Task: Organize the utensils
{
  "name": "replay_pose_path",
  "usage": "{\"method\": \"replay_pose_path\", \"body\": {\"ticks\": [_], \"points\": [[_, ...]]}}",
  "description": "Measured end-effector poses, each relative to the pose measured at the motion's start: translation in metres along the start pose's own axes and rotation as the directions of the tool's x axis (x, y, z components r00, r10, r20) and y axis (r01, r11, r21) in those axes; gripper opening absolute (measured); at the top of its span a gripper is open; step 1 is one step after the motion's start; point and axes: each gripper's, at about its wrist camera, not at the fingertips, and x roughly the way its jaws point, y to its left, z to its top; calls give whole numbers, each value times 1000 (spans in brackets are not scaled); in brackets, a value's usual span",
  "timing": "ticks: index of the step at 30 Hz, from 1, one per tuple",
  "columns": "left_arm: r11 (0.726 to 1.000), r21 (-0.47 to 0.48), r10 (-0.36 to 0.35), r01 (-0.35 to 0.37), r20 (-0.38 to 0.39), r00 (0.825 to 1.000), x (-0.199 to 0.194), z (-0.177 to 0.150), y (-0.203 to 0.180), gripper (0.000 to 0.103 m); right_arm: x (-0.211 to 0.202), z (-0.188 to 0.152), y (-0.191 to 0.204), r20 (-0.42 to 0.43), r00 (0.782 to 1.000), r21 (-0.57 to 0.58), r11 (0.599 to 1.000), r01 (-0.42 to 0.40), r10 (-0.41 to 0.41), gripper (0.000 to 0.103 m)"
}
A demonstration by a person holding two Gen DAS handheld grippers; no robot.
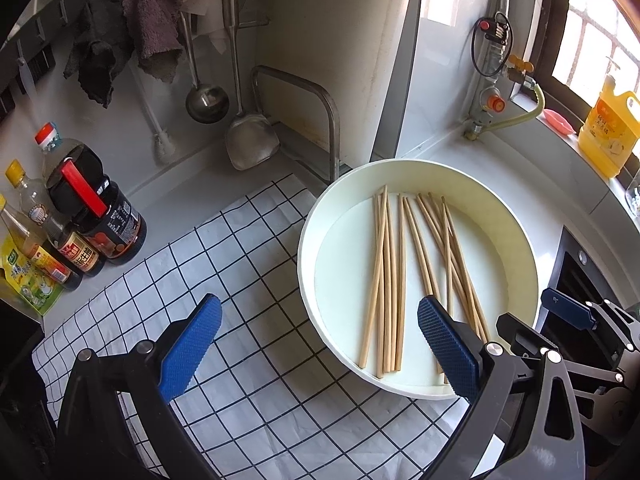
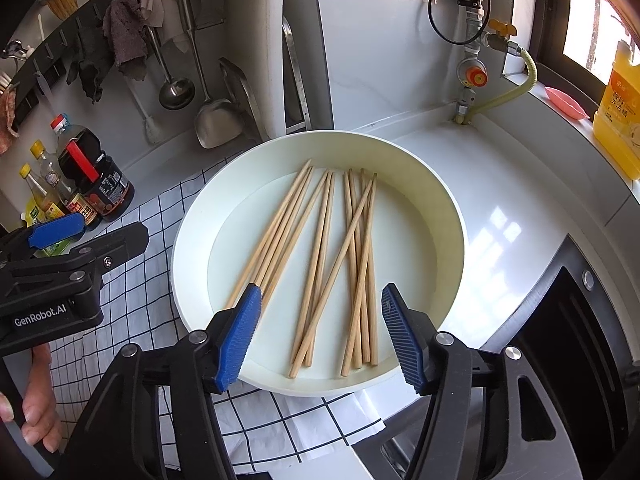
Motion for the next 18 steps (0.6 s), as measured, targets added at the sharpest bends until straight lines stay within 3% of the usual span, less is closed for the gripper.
{"method": "replay_pose_path", "body": {"ticks": [18], "points": [[1000,0,13,-13,-7,1000,3,2,2,97,8,2,-1,-32,999,-4,1000,-6,6,61]]}}
